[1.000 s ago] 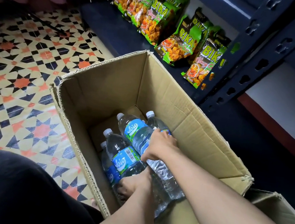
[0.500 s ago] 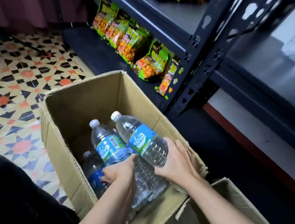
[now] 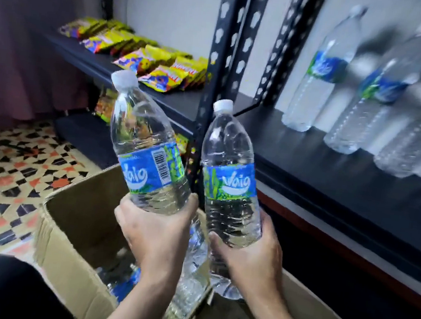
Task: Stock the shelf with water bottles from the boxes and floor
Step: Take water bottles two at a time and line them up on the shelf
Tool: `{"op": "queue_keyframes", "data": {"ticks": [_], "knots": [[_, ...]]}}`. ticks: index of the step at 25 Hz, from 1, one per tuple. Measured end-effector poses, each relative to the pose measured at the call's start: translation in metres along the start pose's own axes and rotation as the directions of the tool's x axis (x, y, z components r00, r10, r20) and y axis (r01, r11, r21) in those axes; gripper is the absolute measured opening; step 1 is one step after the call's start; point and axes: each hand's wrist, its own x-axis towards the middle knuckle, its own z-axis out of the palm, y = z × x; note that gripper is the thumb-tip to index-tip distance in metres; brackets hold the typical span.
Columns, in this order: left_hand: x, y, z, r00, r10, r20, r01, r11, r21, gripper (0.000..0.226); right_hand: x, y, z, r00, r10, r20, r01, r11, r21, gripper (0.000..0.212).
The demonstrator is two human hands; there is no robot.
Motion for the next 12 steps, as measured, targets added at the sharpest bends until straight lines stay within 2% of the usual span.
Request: {"op": "queue_keyframes", "data": {"ticks": [3, 6, 9, 12], "knots": [[-0.042, 0.041, 0.009, 0.985, 0.086, 0.151, -0.075, 0.995, -0.073, 0.068, 0.005, -0.014, -0.051, 0.984, -0.023, -0.175, 0.034, 0.998, 0.058, 0.085], [-0.087, 0.074, 0.028, 0.944, 0.162, 0.288, -0.119, 0.980, -0.160, 0.070, 0.013, -0.026, -0.109, 0.922, -0.065, -0.382, 0.115, 0.987, 0.110, 0.082], [-0.135, 0.111, 0.056, 0.870, 0.263, 0.416, -0.166, 0.953, -0.254, 0.069, 0.019, -0.028, -0.170, 0.844, -0.057, -0.534, 0.150, 0.980, 0.132, 0.082], [-0.181, 0.144, 0.089, 0.780, 0.338, 0.526, -0.181, 0.927, -0.328, 0.073, 0.025, -0.019, -0.231, 0.763, -0.034, -0.645, 0.111, 0.991, 0.079, 0.084]]}}
